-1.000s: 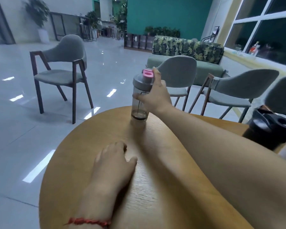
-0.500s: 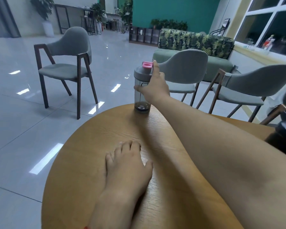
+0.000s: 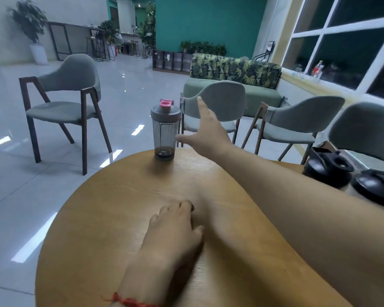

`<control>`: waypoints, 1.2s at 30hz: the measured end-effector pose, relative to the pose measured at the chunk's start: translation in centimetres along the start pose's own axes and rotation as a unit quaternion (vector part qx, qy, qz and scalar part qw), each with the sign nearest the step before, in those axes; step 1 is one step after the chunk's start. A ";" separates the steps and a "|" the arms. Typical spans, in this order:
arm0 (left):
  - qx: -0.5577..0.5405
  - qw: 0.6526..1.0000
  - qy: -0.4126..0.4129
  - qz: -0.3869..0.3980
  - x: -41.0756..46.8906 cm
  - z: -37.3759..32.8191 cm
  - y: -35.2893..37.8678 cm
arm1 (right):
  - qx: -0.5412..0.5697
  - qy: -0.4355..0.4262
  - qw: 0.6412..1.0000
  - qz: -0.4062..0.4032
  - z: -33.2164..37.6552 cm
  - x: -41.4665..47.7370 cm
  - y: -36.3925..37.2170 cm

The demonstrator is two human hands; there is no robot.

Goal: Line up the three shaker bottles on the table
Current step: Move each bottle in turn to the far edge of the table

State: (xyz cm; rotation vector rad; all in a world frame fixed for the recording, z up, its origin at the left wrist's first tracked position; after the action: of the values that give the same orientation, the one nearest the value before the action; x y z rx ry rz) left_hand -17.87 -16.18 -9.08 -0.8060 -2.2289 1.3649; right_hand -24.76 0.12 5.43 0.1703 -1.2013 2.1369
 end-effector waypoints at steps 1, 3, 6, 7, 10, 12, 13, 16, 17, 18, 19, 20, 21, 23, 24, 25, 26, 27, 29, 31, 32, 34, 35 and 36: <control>0.005 1.000 0.006 0.004 -0.2 -0.6 0.3 | -0.018 -0.017 1.000 0.008 0.1 -1.4 -1.3; 0.017 1.000 0.011 0.013 -0.6 -1.6 0.9 | -0.049 -0.045 0.997 0.030 0.2 -4.2 -4.1; 0.019 0.999 0.014 0.027 -1.0 -2.7 1.6 | -0.087 -0.054 0.994 0.039 -1.0 -7.8 -8.9; 0.023 0.999 0.013 0.032 -1.1 -2.9 1.9 | -0.106 -0.053 0.992 0.039 -1.8 -8.7 -10.6; 0.030 0.999 0.005 0.037 -1.3 -2.8 2.4 | -0.189 -0.055 0.980 0.037 -4.7 -10.6 -15.2; 0.015 0.999 -0.003 0.035 -1.2 -2.1 2.2 | -0.255 -0.050 0.965 0.025 -6.8 -11.4 -18.4; -0.002 0.999 -0.011 0.031 -1.0 -1.6 1.9 | -0.281 -0.039 0.959 0.017 -8.0 -11.7 -20.0; -0.073 0.996 -0.044 -0.005 -0.5 0.3 0.8 | -0.305 0.012 0.952 0.015 -11.6 -12.5 -23.0; -0.086 0.995 -0.048 -0.020 -0.4 0.6 0.4 | -0.293 0.034 0.955 0.028 -12.7 -12.8 -23.3; -0.091 0.994 -0.050 -0.032 -0.2 1.0 0.5 | -0.279 0.056 0.957 0.046 -13.7 -13.1 -23.1; -0.092 0.994 -0.053 -0.038 0.1 1.4 0.8 | -0.266 0.076 0.959 0.065 -14.6 -13.4 -22.8; -0.092 0.993 -0.056 -0.041 0.2 1.5 0.9 | -0.258 0.090 0.959 0.080 -15.4 -13.6 -22.4; -0.095 0.993 -0.059 -0.042 0.2 1.5 1.0 | -0.254 0.093 0.959 0.087 -16.1 -13.6 -21.9; -0.103 0.992 -0.062 -0.042 0.1 1.4 0.6 | -0.252 0.078 0.961 0.078 -16.2 -13.0 -21.1; -0.112 0.991 -0.061 -0.042 -0.1 1.1 0.1 | -0.246 0.063 0.965 0.067 -15.7 -12.5 -20.7; -0.125 0.989 -0.060 -0.045 -0.2 1.1 -0.3 | -0.237 0.048 0.969 0.056 -15.0 -11.9 -20.2; -0.137 0.988 -0.060 -0.049 -0.1 1.2 -0.7 | -0.228 0.036 0.972 0.046 -14.0 -11.2 -19.6; -0.144 0.986 -0.060 -0.055 0.0 1.5 -1.1 | -0.218 0.023 0.975 0.035 -12.9 -10.5 -19.0; -0.150 0.985 -0.059 -0.067 0.3 2.1 -1.7 | -0.203 0.003 0.979 0.017 -10.8 -8.7 -17.3; -0.158 0.983 -0.062 -0.074 0.6 2.9 -2.1 | -0.193 -0.010 0.981 0.010 -8.9 -6.9 -15.2; -0.162 0.982 -0.066 -0.071 0.8 3.3 -2.1 | -0.193 -0.016 0.981 0.010 -8.1 -6.0 -14.1; -0.173 0.979 -0.077 -0.071 0.9 4.5 -2.3 | -0.194 -0.034 0.980 0.012 -6.4 -4.3 -11.8; -0.176 0.978 -0.080 -0.076 1.0 5.0 -2.5 | -0.193 -0.042 0.980 0.014 -5.7 -3.5 -10.7; -0.174 0.978 -0.085 -0.083 1.1 5.7 -2.8 | -0.191 -0.046 0.980 0.019 -5.0 -2.7 -9.6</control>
State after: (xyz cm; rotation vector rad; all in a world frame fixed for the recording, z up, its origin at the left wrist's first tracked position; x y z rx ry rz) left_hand -22.87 -20.16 -9.05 -0.6132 -2.6486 1.0131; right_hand -15.83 6.14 8.27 0.0768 -1.6541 1.9035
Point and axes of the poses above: each hand's wrist, its own x-axis towards the middle knuckle, its own y-axis out of the palm, z = x × y, the point moved 10 cm from there along x, towards the middle knuckle, and after that the axes turned 5 degrees about -z, right-handed, at the moved point
